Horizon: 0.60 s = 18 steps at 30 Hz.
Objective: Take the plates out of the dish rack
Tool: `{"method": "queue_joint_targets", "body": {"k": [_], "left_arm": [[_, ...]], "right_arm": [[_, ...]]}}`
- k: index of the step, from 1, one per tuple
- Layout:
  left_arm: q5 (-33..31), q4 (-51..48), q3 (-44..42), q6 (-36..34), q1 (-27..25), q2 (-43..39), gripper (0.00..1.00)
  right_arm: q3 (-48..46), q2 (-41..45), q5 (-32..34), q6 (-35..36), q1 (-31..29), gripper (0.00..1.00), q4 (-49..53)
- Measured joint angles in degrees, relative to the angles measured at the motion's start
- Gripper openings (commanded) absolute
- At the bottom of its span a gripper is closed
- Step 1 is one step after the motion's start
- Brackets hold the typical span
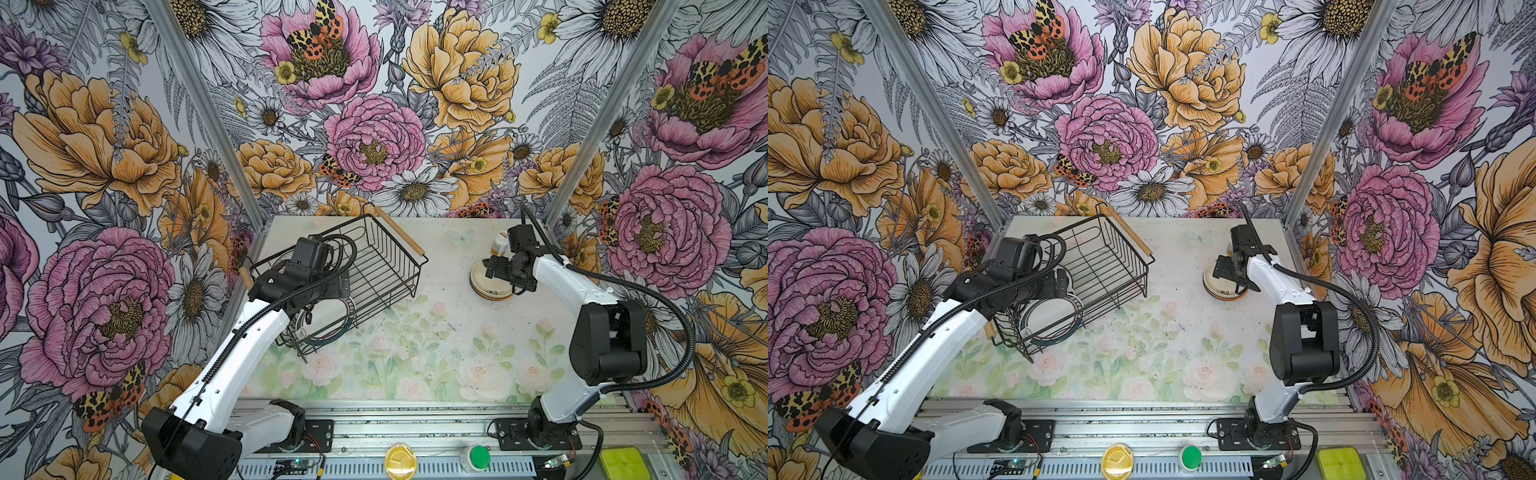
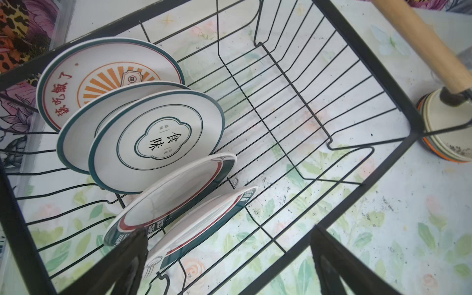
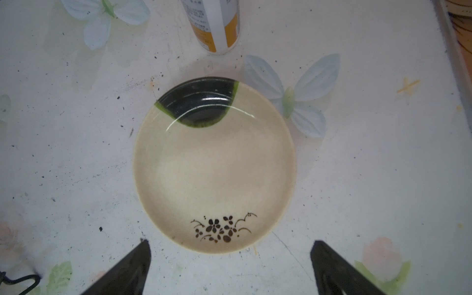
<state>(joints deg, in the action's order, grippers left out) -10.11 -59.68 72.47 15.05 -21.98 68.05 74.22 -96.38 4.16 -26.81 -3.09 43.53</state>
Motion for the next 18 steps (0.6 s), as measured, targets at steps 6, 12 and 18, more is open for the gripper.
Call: {"method": "queue_joint_targets", "body": {"k": [6, 12, 18], "left_arm": [[-1.57, -5.07, 1.79, -5.38, -0.31, 1.07, 0.96], [-3.63, -7.15, 1.79, -12.96, -0.81, 3.87, 0.91], [-3.56, -8.72, 1.99, -18.80, -2.69, 8.39, 0.91]], "right_arm": [[0.00, 2.14, -1.97, 1.27, 0.00, 0.99, 0.00], [-0.79, 5.16, -4.04, 2.47, 0.00, 0.99, -0.04], [-2.62, 5.29, -4.92, 2.95, 0.00, 0.99, -0.07]]}}
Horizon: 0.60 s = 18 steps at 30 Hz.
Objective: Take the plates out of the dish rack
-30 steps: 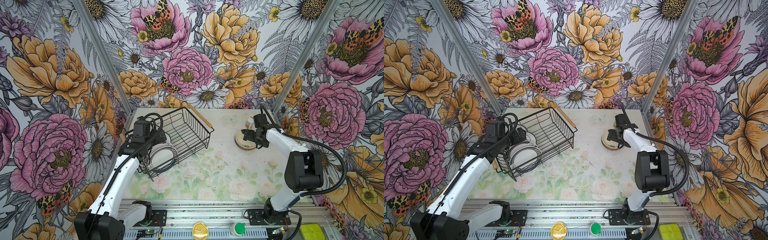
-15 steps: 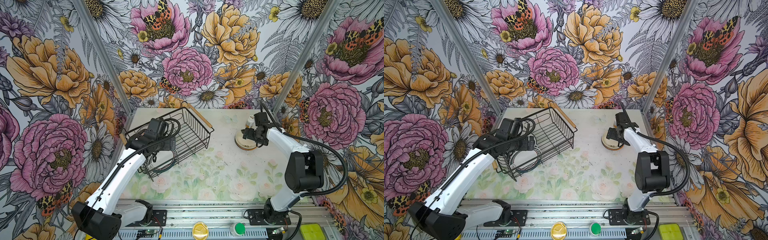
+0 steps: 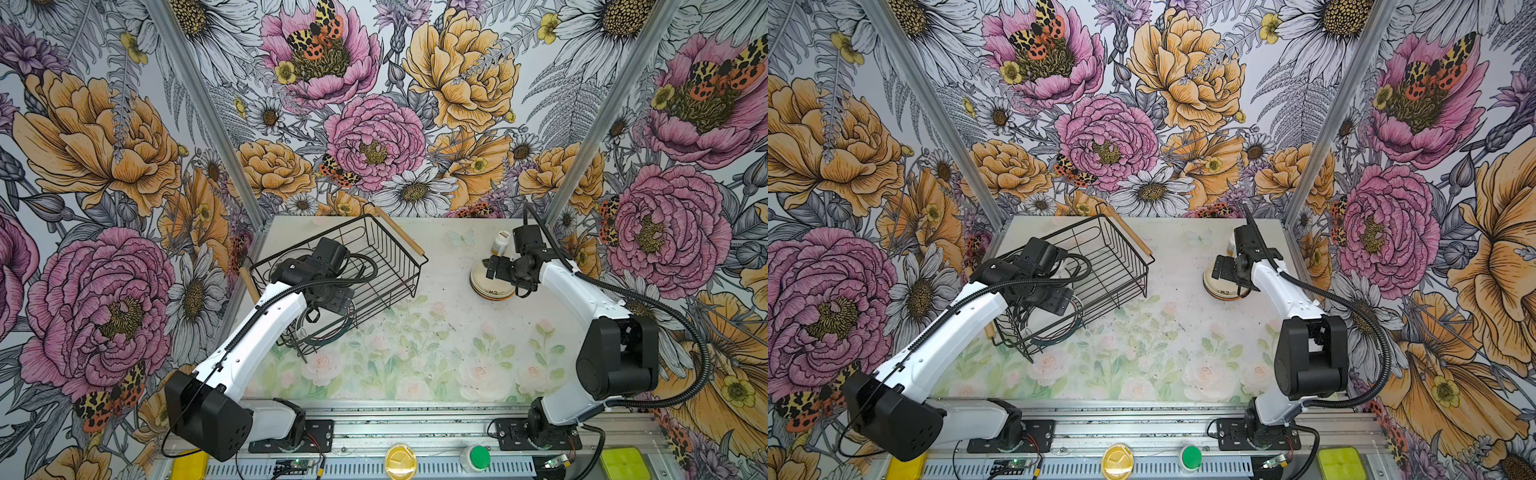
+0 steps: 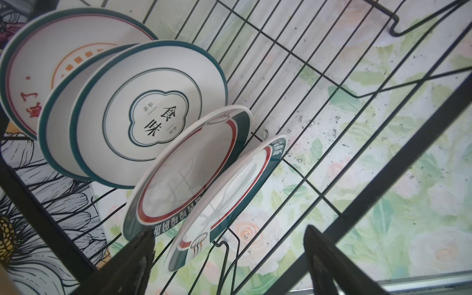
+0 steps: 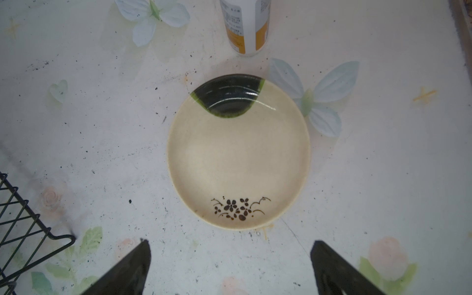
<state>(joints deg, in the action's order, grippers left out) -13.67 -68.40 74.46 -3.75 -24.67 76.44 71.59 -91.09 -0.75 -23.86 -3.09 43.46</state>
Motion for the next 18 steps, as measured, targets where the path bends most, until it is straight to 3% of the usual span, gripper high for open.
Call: {"method": "queue_joint_targets", "body": {"k": [11, 18], "left_arm": [[0.39, -0.83, 1.75, -5.09, 1.44, 3.26, 0.85], [1.92, -1.22, 2.10, -6.25, 2.58, 4.11, 0.76]], "right_arm": [[-1.07, -0.11, -2.12, 1.03, 0.00, 0.99, -1.33], [-1.07, -0.13, -2.14, 1.29, 0.00, 0.99, -2.16]]}}
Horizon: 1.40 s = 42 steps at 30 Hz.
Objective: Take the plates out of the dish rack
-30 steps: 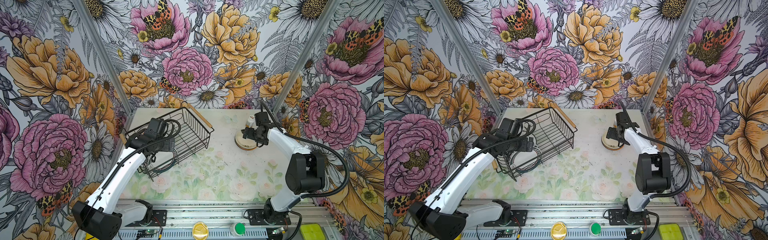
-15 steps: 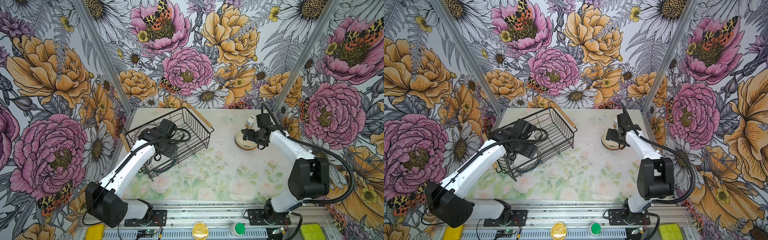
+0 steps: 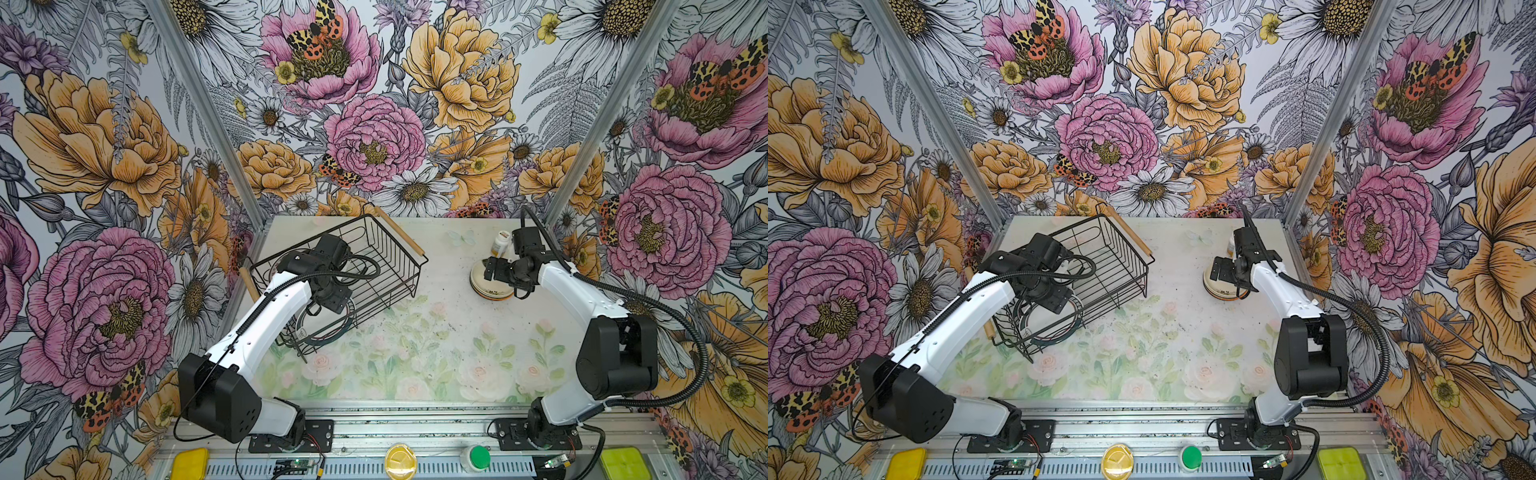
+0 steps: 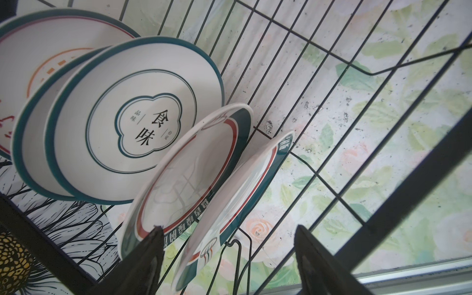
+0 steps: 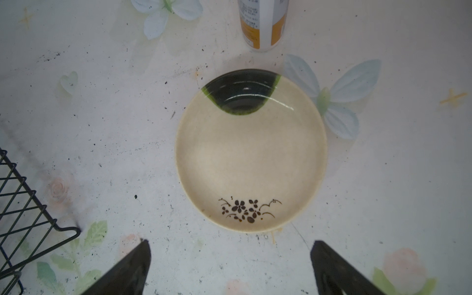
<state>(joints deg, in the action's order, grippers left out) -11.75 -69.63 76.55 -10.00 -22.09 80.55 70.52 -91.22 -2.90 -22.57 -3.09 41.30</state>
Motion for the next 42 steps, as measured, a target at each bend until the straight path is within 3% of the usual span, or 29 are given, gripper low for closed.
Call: {"method": "queue_joint_targets", "body": {"k": [10, 16, 22, 32, 42], "left_arm": [[0.66, -0.96, 0.33, 0.04, 1.01, 0.70, 0.70], [0.66, -1.09, 0.33, 1.03, 1.66, 0.72, 0.69], [0.66, -1.09, 0.33, 2.14, 1.66, 1.77, 0.68], [0.63, -1.11, 0.33, 2.58, 2.08, 2.58, 0.67], [0.63, -1.11, 0.33, 3.45, 4.35, 2.60, 0.67]], "right_arm": [[0.00, -0.87, -0.46, 0.17, 0.02, 0.99, -0.46], [0.02, -0.87, -5.51, 0.61, -0.57, 0.98, -0.94], [0.02, -0.90, -10.60, 0.76, -7.80, 0.99, -1.31], [0.24, -4.70, -12.46, -3.15, -20.48, 0.99, -3.93], [4.87, -10.25, -14.32, -10.12, -25.16, 0.98, -8.68]]}}
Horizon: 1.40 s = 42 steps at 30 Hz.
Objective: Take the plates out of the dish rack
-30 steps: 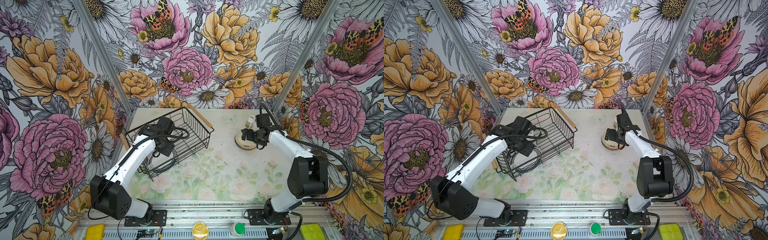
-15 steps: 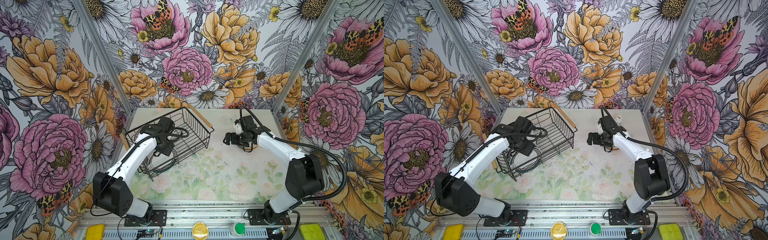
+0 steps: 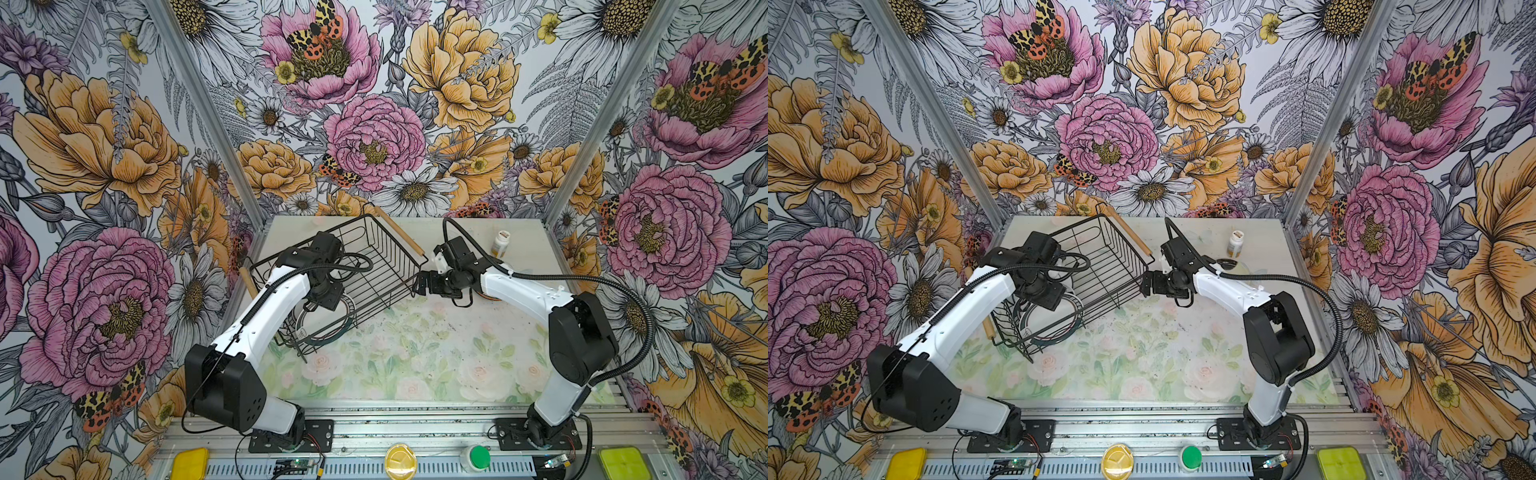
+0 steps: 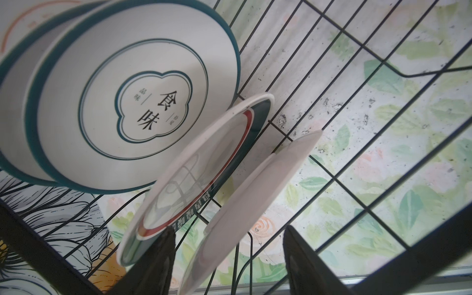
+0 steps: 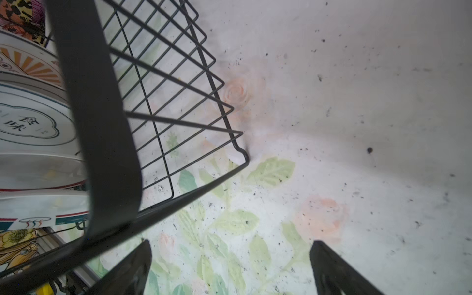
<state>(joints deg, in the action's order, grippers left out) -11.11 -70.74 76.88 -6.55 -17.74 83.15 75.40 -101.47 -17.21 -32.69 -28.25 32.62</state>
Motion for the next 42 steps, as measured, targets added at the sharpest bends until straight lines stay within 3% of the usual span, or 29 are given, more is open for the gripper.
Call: {"method": "queue_joint_targets", "body": {"k": [26, 35, 42], "left_arm": [[0.72, -0.04, 4.68, 0.42, 2.99, 6.45, 0.66], [2.62, 0.42, 4.90, 0.66, 3.52, 8.59, 0.65], [3.04, 0.79, 5.20, 1.70, 4.17, 8.59, 0.60]], "right_arm": [[29.86, -24.13, 0.87, -2.43, 2.14, 0.99, -1.99], [31.54, -25.53, 0.85, -2.45, 2.14, 0.99, -2.54], [22.95, -21.20, 1.31, -2.36, 3.26, 0.99, -4.31]]}}
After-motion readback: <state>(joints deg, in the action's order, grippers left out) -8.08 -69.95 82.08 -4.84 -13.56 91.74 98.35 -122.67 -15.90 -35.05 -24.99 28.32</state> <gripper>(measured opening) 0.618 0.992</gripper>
